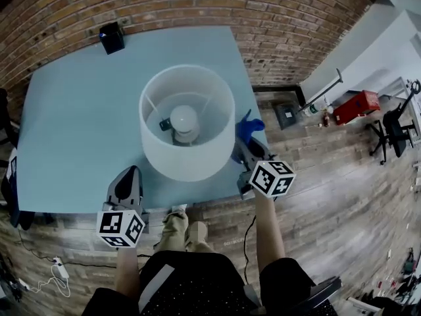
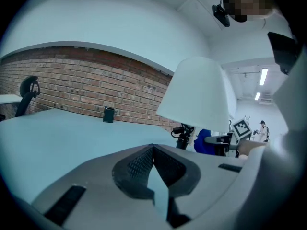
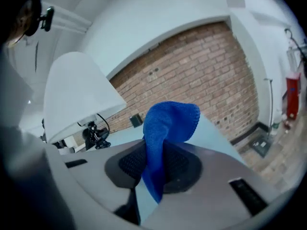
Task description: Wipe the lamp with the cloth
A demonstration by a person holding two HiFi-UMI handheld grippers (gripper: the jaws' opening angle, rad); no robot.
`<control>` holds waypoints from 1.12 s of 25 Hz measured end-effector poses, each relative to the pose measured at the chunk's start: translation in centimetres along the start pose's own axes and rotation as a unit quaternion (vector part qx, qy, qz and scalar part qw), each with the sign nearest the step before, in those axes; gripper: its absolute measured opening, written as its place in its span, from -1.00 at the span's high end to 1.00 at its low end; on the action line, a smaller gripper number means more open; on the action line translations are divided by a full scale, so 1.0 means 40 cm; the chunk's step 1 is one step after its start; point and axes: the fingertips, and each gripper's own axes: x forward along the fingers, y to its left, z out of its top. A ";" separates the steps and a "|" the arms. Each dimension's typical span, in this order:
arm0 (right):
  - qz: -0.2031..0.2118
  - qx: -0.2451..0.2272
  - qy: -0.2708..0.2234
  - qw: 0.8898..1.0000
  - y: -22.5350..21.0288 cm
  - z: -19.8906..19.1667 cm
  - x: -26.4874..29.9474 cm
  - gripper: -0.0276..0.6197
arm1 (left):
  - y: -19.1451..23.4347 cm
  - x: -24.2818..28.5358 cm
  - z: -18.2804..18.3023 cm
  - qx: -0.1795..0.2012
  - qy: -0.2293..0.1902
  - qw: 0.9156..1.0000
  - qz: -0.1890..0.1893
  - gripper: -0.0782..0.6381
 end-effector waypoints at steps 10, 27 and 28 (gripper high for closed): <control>-0.044 -0.121 -0.155 0.980 0.215 0.043 -0.321 0.69 | -0.134 -0.134 0.028 -0.002 -0.052 0.998 -0.021 0.76; -0.035 -0.144 -0.171 0.974 0.324 0.031 -0.443 0.69 | -0.182 -0.231 0.055 0.007 -0.082 0.996 -0.029 0.76; -0.035 -0.143 -0.170 0.974 0.324 0.028 -0.445 0.69 | -0.181 -0.233 0.054 0.008 -0.083 0.996 -0.028 0.76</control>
